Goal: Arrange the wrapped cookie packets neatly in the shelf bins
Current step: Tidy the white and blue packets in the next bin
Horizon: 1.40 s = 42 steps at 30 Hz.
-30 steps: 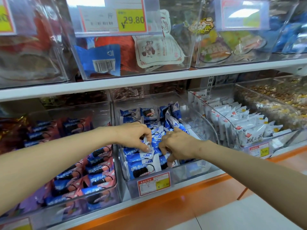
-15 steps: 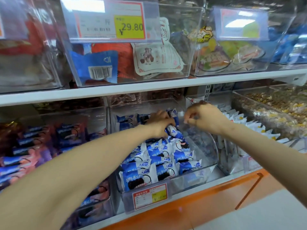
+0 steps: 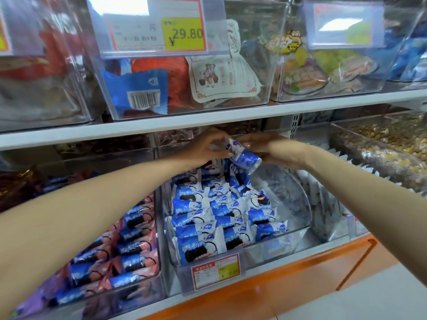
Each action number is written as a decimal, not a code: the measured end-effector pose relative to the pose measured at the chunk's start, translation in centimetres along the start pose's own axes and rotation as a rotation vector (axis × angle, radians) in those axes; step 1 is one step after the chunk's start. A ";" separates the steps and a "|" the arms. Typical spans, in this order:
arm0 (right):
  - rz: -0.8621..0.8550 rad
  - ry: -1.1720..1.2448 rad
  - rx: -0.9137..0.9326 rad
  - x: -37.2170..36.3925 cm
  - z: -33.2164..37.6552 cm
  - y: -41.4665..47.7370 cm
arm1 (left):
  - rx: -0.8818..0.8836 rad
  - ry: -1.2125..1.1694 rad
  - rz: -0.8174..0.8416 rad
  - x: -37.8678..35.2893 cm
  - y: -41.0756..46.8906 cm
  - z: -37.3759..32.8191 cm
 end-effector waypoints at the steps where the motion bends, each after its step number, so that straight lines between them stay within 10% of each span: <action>1: 0.030 0.061 -0.025 -0.1 -0.2 0.3 | 0.010 -0.004 -0.048 0.3 -0.1 0.2; 12: -0.185 0.020 -0.104 -0.3 -1.0 1.9 | 0.357 -0.006 0.052 -0.9 -0.4 2.0; 17: -0.343 -0.919 0.239 1.3 1.5 1.7 | 0.265 0.520 0.170 -1.2 0.3 4.4; 31: -0.019 -1.928 0.568 -3.4 -2.0 4.5 | 0.169 0.919 0.351 -1.2 1.1 6.9; 37: -0.009 -1.783 0.603 -2.2 -0.8 4.5 | 0.136 0.764 0.178 -1.7 1.2 6.7; 42: -0.087 -1.064 0.355 0.0 1.4 2.6 | 0.084 0.846 0.174 -2.2 0.8 6.5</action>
Point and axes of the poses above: each hand's wrist, its own y-axis towards the middle knuckle, its own x-axis out of the back of the hand, z = x × y, the point moved 7 cm from there along y, towards the middle knuckle, and after that the axes turned 12 degrees about -z, right-handed, at the moved point
